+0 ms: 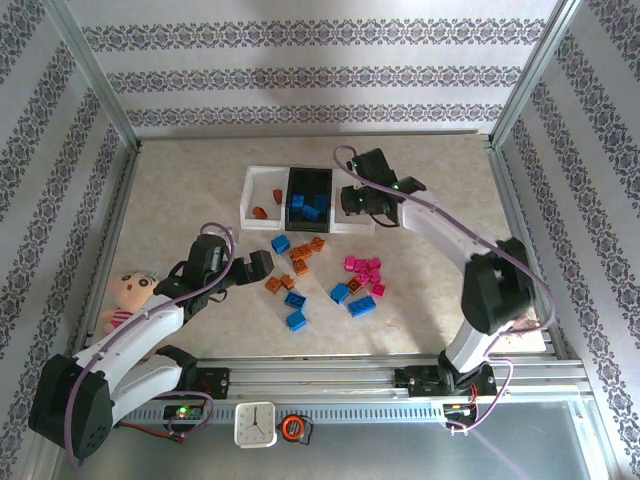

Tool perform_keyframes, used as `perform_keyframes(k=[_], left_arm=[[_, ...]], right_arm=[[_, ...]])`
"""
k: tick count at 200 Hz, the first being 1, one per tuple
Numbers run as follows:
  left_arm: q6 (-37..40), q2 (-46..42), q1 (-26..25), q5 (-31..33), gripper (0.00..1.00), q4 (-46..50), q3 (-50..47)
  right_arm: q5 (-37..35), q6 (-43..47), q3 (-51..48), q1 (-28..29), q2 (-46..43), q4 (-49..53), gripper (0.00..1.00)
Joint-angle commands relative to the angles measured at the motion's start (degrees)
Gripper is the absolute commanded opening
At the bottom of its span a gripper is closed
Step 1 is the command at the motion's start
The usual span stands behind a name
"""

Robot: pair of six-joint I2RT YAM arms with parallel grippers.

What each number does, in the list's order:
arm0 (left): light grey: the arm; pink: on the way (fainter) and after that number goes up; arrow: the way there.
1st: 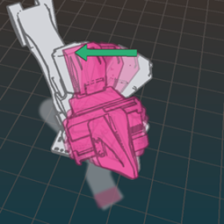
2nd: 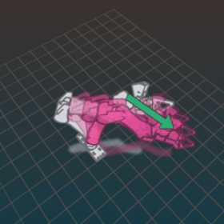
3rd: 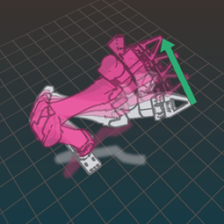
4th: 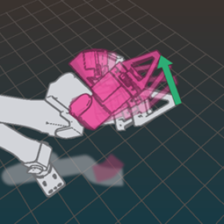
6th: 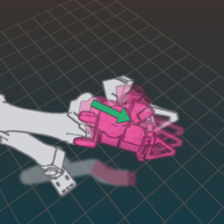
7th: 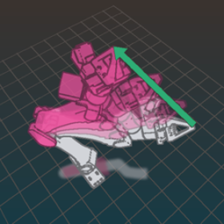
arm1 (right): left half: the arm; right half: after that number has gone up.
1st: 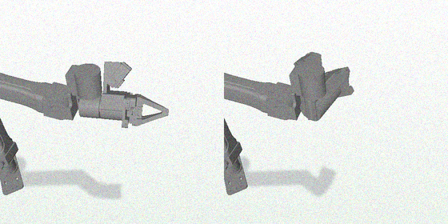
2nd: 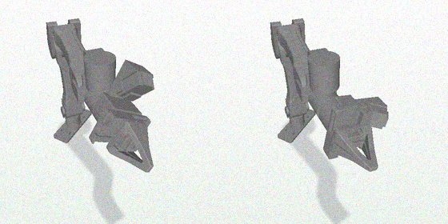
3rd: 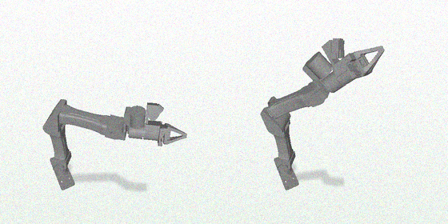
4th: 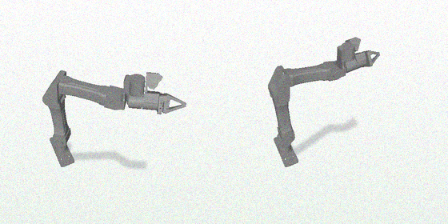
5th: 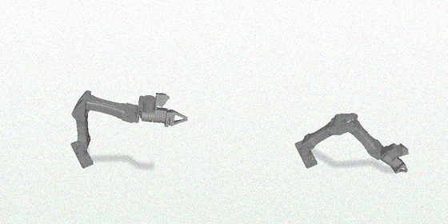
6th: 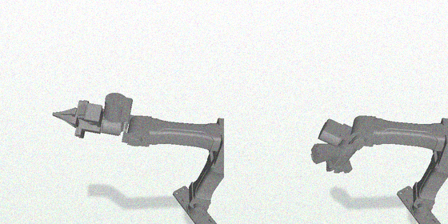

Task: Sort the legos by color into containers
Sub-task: Place the lego in the container.

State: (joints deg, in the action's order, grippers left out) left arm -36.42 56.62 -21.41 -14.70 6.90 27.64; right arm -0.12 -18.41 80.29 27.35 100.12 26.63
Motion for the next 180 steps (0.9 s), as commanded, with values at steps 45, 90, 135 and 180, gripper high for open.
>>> perform_keyframes(k=[45, 90, 135, 180], left_arm=[[6.2, 2.5, -7.7, 1.7, 0.98, 6.4, 3.4], [8.3, 5.7, -15.3, 5.9, 0.97, 10.2, 5.1], [7.2, 9.8, -26.6, 11.0, 0.93, 14.2, 6.5], [5.9, 15.8, -34.9, 12.4, 0.80, 15.5, 8.2]], right_arm=[[-9.4, -2.2, 13.2, -1.1, 15.2, 4.6, 0.29], [-8.6, -3.1, 13.5, -1.5, 14.4, 3.5, 0.62], [-6.6, -3.9, 4.9, -1.3, 7.9, 0.5, 0.66], [-5.4, -5.5, -3.9, -1.0, 2.4, -3.1, 0.67]])
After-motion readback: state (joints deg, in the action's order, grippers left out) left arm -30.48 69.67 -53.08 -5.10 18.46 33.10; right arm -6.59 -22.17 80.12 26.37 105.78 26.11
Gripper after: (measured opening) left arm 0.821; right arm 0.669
